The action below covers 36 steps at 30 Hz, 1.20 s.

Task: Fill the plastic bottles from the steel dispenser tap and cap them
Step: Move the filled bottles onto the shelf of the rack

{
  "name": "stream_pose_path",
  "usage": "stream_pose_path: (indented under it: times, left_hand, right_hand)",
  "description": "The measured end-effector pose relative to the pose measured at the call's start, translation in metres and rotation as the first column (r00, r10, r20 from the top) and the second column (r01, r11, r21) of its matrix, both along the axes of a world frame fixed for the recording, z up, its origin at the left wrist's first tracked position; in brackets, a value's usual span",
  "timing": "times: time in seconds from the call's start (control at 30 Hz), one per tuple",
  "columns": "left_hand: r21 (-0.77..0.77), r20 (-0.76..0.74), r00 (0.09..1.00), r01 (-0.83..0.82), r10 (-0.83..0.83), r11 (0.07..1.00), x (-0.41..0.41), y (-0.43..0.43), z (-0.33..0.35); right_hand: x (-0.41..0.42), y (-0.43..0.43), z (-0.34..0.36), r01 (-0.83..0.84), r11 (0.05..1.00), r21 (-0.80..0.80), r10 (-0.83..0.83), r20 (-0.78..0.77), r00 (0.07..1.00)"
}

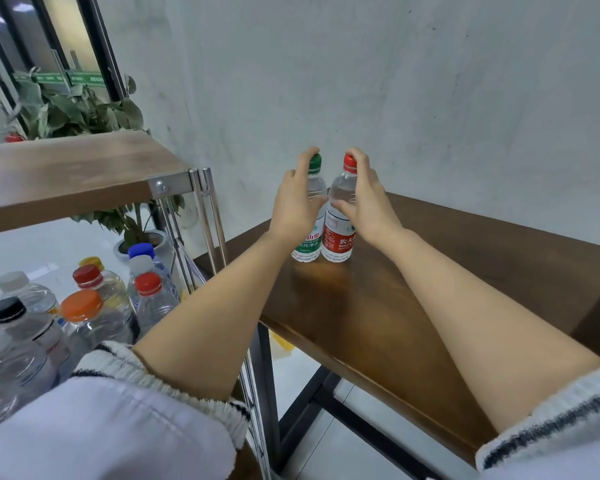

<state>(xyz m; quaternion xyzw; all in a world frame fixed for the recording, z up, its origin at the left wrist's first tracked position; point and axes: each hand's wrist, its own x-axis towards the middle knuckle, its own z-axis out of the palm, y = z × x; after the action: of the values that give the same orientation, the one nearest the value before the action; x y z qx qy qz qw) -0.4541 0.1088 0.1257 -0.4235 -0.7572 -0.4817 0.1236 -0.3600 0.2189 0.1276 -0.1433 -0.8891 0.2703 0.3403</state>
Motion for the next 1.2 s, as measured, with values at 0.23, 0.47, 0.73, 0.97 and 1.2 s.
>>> stream_pose_path:
  times: [0.23, 0.47, 0.73, 0.97, 1.2]
  left_hand:
    - [0.039, -0.039, 0.999, 0.028, -0.027, 0.999, 0.044, -0.03, -0.021]
    - [0.077, -0.036, 0.999, 0.021, -0.018, 0.997, 0.095, -0.075, -0.024]
    - [0.066, -0.033, 0.999, 0.012, -0.01, 0.998, 0.139, -0.161, -0.015]
    - [0.062, -0.008, 0.999, 0.034, -0.034, 0.997, 0.162, -0.248, -0.034]
    - [-0.014, 0.015, 0.992, -0.128, 0.129, 0.992, 0.147, -0.311, -0.066]
  right_hand:
    - [0.043, -0.031, -0.022, 0.0, 0.998, 0.065, 0.004, -0.061, 0.998]
    - [0.09, -0.072, -0.026, 0.01, 0.979, 0.204, -0.007, -0.015, 1.0]
    - [0.142, -0.138, -0.021, -0.088, 0.976, 0.201, 0.093, -0.017, 0.996]
    - [0.158, -0.202, -0.019, -0.2, 0.975, 0.099, 0.201, 0.005, 0.98]
    - [0.124, -0.257, -0.055, -0.356, 0.916, -0.184, 0.374, 0.077, 0.924]
